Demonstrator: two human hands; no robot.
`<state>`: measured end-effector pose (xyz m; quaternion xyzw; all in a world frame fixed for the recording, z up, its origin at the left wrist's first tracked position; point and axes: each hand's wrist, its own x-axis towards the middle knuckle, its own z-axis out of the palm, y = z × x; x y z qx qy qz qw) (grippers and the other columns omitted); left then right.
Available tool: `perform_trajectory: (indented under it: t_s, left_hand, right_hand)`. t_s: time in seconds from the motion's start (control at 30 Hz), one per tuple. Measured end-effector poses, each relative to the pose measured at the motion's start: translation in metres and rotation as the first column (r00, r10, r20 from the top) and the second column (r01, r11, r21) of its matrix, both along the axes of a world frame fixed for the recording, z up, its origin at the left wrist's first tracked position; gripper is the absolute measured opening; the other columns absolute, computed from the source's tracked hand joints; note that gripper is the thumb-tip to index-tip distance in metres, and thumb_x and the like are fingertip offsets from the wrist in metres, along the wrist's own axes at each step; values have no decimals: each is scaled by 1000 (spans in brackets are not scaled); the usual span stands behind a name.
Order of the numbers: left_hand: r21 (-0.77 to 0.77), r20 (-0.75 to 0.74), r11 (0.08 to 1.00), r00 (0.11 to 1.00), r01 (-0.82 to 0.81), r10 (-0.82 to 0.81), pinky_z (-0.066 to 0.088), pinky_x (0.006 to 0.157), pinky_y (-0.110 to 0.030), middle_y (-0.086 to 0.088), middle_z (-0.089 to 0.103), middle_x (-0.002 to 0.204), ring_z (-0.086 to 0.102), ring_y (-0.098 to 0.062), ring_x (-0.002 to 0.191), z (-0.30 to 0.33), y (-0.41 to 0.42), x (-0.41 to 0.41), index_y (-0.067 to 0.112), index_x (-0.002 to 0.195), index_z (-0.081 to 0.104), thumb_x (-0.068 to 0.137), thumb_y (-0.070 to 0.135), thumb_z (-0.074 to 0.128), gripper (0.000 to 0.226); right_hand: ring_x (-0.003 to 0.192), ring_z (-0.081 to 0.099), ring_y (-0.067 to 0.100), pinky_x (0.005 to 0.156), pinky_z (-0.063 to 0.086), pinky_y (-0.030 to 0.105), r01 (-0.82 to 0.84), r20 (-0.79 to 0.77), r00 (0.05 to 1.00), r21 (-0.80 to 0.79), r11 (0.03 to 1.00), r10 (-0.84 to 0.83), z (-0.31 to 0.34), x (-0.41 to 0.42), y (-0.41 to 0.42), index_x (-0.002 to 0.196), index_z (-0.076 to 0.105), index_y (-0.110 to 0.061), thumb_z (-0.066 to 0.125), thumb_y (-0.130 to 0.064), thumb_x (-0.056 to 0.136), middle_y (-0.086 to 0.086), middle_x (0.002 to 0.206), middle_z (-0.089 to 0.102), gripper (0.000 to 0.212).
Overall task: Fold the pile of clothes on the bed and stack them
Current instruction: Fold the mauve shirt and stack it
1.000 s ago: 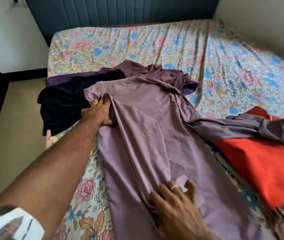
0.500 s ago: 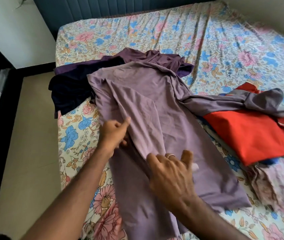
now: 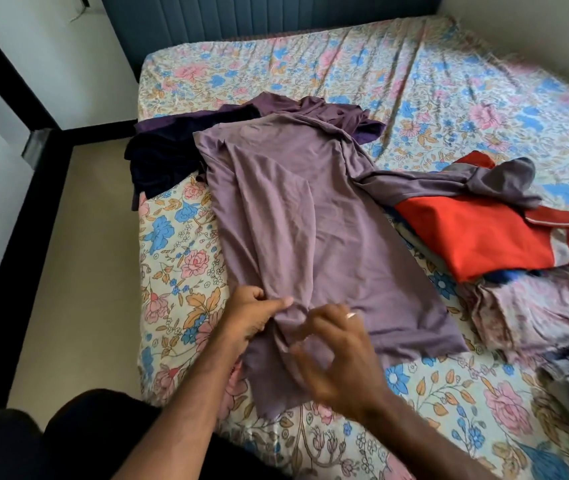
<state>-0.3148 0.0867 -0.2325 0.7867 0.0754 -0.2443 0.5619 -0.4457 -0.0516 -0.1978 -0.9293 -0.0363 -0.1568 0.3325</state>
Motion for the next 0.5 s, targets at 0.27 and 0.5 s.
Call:
perform_trajectory:
  t_s: [0.27,0.5]
  left_hand:
    - [-3,50,999,997,-53,54,49,63,-32,-12,67,89,62,-25,80,11,3,-35,6,96,60,104,31,52,27]
    - [-114,-59,993,998,-10,3,59,89,-49,-4,78,89,74,-25,92,17,25,-73,8,97,73,83,23,81,22]
  right_hand:
    - [86,65,4,80,59,36,91,-412,906,-41,995,-100,-8,1,-26,115,63,-38,75,-41,83,-14,100,72,34]
    - [49,63,5,51,55,25,174,-400,905,42,984,-143,-3,-31,-5,78,69,-30,54,-78,83,-12,60,66,51]
